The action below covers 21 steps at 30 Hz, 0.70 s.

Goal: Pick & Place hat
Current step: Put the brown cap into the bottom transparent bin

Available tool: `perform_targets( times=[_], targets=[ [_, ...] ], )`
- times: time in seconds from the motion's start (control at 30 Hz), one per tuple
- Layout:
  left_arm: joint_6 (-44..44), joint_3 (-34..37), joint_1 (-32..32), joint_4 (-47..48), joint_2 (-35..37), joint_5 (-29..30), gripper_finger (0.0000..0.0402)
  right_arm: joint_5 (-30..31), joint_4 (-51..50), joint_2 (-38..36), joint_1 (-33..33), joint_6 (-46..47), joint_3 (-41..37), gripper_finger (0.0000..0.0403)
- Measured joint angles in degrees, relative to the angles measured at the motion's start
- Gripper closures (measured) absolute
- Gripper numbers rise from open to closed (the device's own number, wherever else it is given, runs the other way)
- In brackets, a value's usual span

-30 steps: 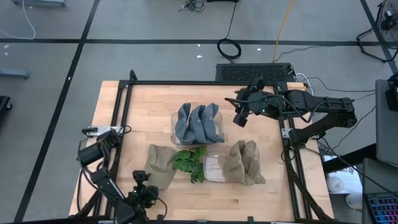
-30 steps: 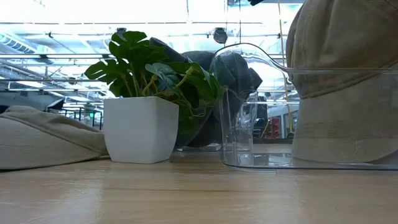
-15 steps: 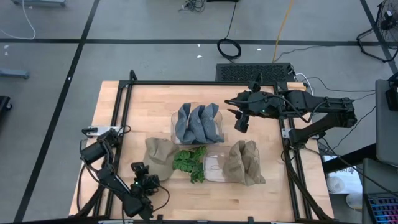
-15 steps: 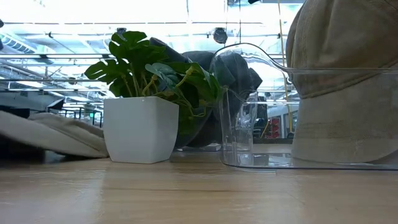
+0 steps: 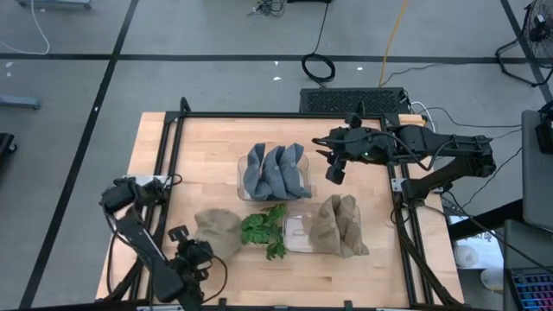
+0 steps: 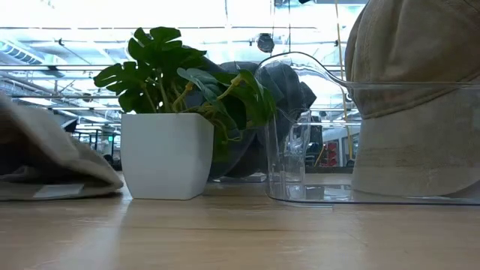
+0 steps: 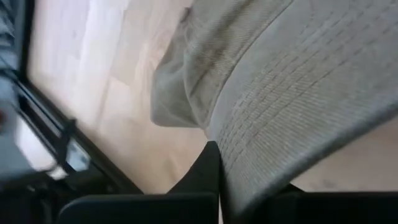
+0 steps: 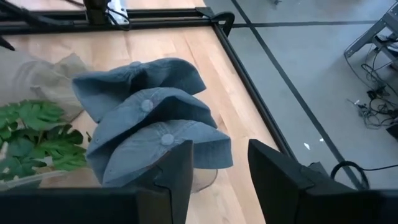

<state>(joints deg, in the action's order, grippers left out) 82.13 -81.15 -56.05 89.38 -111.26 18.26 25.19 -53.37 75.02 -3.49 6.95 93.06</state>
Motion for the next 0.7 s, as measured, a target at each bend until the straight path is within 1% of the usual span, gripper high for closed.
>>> perform_targets(
  times=[0.1,0.2,0.37,0.47,0.6,0.7],
  targets=[
    [5.86,0.27,-0.13,0.01,3.58,-0.73,0.0393,0.00,0.89,0.00,0.00,1.87,0.00,0.0262],
    [7.38,0.59,-0.27,0.08,5.90,-2.40,0.0393,-0.04,1.96,0.00,0.00,3.20,0.00,0.0263],
    [2.22,0.61,-0.25,0.39,10.84,-7.58,0.0393,-0.03,2.76,0.00,0.00,4.37,0.00,0.0263],
    [-0.26,0.52,-0.86,0.32,14.97,-9.16,0.0394,-0.03,3.03,0.00,0.00,4.38,0.00,0.0262],
    [-4.13,-1.67,-2.03,0.45,20.97,-8.00,0.0394,-0.02,3.02,0.00,0.00,4.38,0.00,0.0262],
    [-6.20,-4.58,-2.63,0.49,25.67,-3.98,0.0394,-0.46,3.00,0.00,0.00,5.70,0.00,0.0262]
  ],
)
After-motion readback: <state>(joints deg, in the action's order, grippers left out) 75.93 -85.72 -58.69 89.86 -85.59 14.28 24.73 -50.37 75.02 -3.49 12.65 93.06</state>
